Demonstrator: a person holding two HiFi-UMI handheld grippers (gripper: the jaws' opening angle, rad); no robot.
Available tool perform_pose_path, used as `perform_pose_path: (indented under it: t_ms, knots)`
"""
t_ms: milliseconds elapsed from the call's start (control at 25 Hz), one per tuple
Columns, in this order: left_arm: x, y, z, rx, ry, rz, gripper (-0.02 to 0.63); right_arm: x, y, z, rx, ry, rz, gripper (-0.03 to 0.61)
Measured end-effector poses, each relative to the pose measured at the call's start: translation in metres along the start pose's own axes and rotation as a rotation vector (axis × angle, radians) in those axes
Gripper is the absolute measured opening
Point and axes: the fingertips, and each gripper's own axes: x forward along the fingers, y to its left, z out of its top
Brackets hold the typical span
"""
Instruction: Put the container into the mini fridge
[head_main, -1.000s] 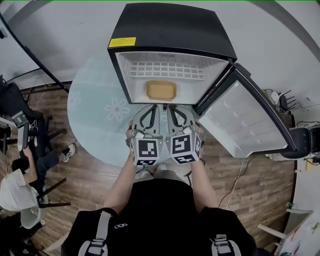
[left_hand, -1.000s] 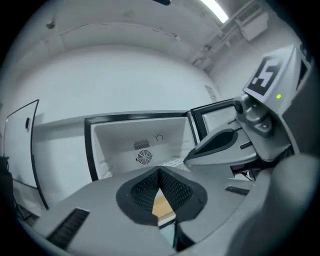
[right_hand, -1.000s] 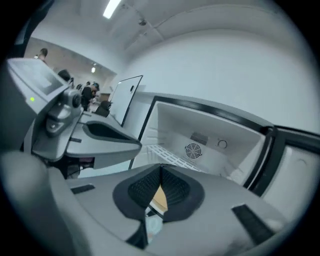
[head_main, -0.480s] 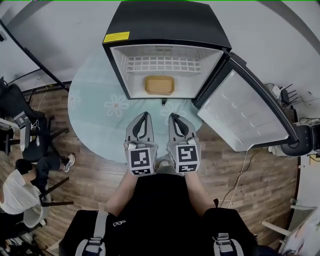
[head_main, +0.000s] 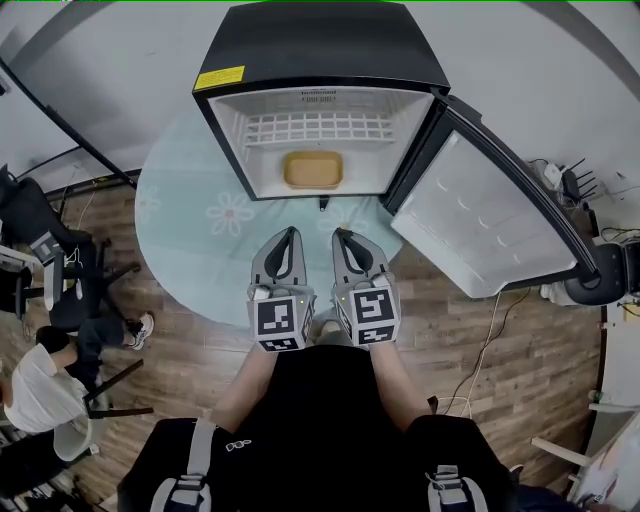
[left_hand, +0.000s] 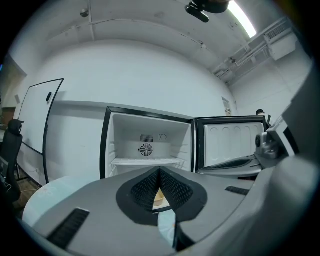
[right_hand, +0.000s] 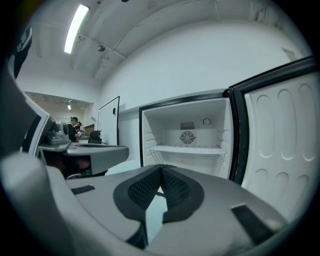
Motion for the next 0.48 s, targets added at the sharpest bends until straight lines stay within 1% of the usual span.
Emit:
perform_pose_path:
  t_ms: [280,480]
  knots:
    - [0.005,-0.002,-0.001,-0.027,0.006,-0.001,0.014,-0.001,-0.005,-0.001,0.007,0.001,0.011,0.005]
    - [0.011,-0.008,-0.003,-0.021,0.011,-0.009,0.014,-0.002,-0.013,-0.001,0.007,-0.002,0.004,0.005]
